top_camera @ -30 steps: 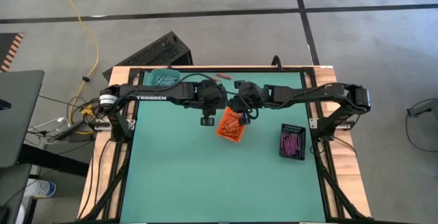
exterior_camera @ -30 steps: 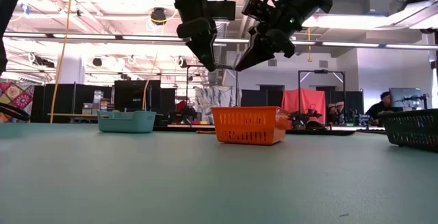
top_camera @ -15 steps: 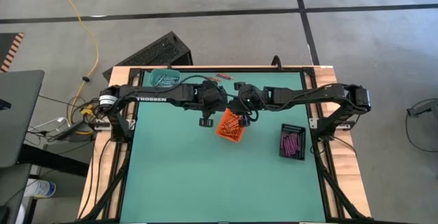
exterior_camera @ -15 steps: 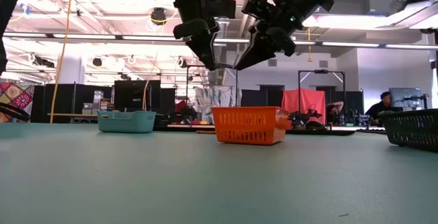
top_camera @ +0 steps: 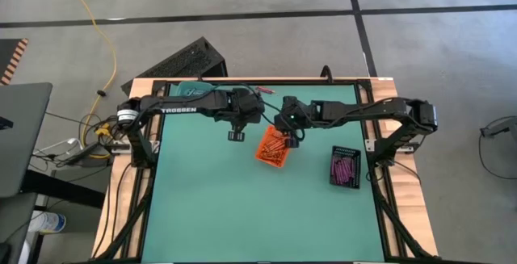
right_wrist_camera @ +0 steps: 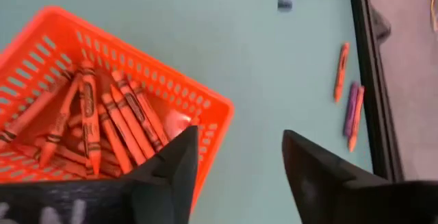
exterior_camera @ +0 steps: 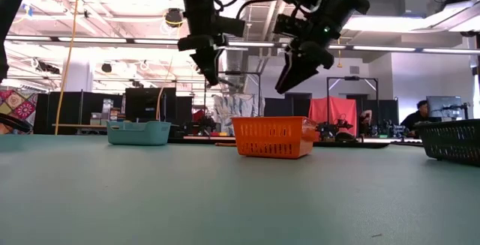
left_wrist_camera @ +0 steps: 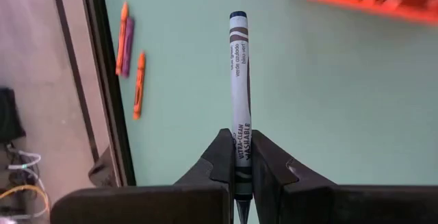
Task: Sort crayons
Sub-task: Put the blue crayon into the blue bin
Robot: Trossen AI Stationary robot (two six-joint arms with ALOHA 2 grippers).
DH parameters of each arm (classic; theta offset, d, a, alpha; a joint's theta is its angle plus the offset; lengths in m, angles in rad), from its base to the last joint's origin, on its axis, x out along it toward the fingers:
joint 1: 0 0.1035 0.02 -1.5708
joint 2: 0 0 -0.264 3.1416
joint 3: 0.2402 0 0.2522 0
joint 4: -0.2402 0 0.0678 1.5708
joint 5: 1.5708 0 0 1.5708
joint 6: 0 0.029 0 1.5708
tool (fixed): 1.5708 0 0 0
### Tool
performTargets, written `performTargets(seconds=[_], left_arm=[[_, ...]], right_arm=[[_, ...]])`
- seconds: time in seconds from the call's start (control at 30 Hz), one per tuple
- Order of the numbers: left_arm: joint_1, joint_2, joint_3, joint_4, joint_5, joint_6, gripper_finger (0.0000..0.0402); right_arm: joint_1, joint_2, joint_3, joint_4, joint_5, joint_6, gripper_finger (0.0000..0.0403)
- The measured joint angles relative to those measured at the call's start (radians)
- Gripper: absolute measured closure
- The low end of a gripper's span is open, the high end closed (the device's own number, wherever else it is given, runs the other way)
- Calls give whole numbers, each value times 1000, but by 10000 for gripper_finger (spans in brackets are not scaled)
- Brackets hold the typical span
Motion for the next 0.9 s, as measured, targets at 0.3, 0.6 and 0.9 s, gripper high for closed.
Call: performTargets(seconds=[0.3,0.6,0.9], left_arm=[[42,0,0,-24,28,22,395],[31,0,0,-20,64,73,395],[82,-27,0,-74,37,70,395]], right_arm=[[-40,0,0,-58,7,108,179],[-108,0,0,-43,25,188,188],[-177,0,0,-64,25,215,188]])
